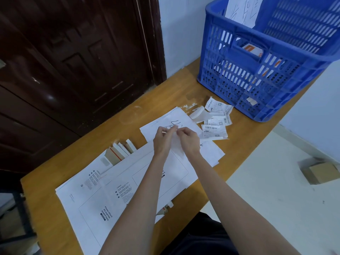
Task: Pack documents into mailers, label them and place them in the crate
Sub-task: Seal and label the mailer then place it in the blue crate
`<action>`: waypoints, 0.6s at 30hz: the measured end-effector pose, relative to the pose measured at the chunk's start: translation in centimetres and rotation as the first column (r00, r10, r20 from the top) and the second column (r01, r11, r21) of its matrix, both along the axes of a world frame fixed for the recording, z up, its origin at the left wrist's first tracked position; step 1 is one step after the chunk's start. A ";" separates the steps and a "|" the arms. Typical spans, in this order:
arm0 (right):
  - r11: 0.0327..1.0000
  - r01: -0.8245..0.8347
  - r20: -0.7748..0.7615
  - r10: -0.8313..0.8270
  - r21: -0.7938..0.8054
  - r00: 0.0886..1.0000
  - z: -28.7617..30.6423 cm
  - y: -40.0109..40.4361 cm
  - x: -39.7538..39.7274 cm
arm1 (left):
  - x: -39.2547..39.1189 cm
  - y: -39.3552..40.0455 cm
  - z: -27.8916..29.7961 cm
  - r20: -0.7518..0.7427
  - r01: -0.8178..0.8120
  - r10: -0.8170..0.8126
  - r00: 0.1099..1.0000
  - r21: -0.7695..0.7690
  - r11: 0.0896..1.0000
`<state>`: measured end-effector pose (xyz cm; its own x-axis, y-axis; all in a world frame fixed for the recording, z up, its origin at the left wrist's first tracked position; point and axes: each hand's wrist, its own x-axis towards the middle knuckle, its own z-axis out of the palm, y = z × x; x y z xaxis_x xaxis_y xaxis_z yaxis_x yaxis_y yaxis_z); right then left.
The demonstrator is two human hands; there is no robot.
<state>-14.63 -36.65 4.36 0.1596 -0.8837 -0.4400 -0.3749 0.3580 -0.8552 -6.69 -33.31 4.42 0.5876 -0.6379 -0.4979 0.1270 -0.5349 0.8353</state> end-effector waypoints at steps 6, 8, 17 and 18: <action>0.999 -0.034 -0.040 0.032 -0.041 0.999 0.0 -0.1 0.0 | 0.2 0.2 -0.8 0.335 0.015 0.010 0.942 -0.072 0.997; 0.999 -0.048 -0.056 0.046 -0.026 0.997 0.1 -0.3 -0.1 | 0.5 0.2 -0.8 0.363 0.011 0.010 0.932 -0.054 0.998; 0.992 -0.028 -0.010 0.030 0.120 1.000 1.0 -0.6 0.1 | 0.1 0.4 -0.7 0.421 0.059 -0.045 0.906 -0.020 0.998; 0.996 -0.048 -0.035 0.051 0.075 0.998 0.8 -0.6 0.1 | 0.1 0.4 -0.7 0.421 0.066 -0.052 0.906 -0.019 0.998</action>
<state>-14.56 -37.21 5.15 0.1851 -0.8398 -0.5103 -0.4244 0.4000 -0.8123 -6.56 -32.93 3.67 0.6985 -0.6892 -0.1926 -0.2700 -0.5031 0.8210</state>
